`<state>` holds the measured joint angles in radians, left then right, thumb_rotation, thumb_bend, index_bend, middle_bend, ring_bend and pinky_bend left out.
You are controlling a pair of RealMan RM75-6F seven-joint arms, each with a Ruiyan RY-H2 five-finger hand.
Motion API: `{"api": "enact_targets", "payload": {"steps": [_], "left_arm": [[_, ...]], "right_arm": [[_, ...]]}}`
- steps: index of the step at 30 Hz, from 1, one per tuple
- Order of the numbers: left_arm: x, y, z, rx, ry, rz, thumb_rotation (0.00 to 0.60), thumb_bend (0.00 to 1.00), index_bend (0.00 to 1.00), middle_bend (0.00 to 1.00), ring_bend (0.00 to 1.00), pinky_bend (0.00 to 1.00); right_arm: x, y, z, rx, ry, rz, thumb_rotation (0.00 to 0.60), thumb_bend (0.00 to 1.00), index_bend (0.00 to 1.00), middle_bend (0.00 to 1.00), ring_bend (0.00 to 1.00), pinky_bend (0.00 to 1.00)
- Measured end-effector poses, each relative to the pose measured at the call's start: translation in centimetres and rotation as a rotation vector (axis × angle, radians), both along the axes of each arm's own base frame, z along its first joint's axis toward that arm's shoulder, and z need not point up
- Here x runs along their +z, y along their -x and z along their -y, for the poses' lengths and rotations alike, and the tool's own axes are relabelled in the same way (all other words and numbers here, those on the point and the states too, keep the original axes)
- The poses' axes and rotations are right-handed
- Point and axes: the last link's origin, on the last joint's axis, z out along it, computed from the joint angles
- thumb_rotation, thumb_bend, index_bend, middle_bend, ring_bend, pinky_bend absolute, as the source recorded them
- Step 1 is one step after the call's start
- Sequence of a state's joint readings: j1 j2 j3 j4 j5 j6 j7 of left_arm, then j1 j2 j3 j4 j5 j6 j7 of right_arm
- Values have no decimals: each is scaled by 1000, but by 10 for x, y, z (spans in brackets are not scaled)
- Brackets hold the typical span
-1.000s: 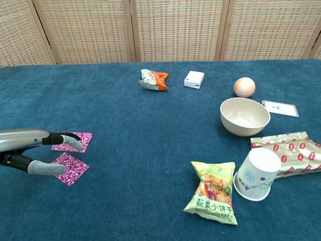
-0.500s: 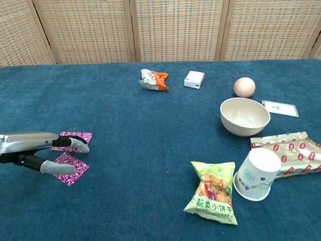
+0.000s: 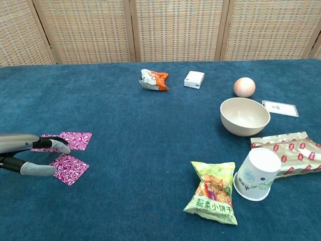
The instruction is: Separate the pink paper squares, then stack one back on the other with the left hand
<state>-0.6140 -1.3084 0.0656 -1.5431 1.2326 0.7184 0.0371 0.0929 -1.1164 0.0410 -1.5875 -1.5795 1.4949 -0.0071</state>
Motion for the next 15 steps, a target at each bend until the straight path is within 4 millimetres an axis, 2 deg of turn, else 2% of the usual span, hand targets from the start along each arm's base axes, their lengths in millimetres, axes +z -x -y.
{"api": "enact_targets", "payload": {"steps": [10,15], "left_arm": [[19,24,12,58,-35,-23,115,65,104,0,0,0],[27,28,15,65,-54,-24,112,64,104,0,0,0]], "right_arm": [[-3,-2,2,11,-12,9,600,314,174,125,0,0],[-3,-3,4,13,-14,10,600,313,174,125,0,0]]}}
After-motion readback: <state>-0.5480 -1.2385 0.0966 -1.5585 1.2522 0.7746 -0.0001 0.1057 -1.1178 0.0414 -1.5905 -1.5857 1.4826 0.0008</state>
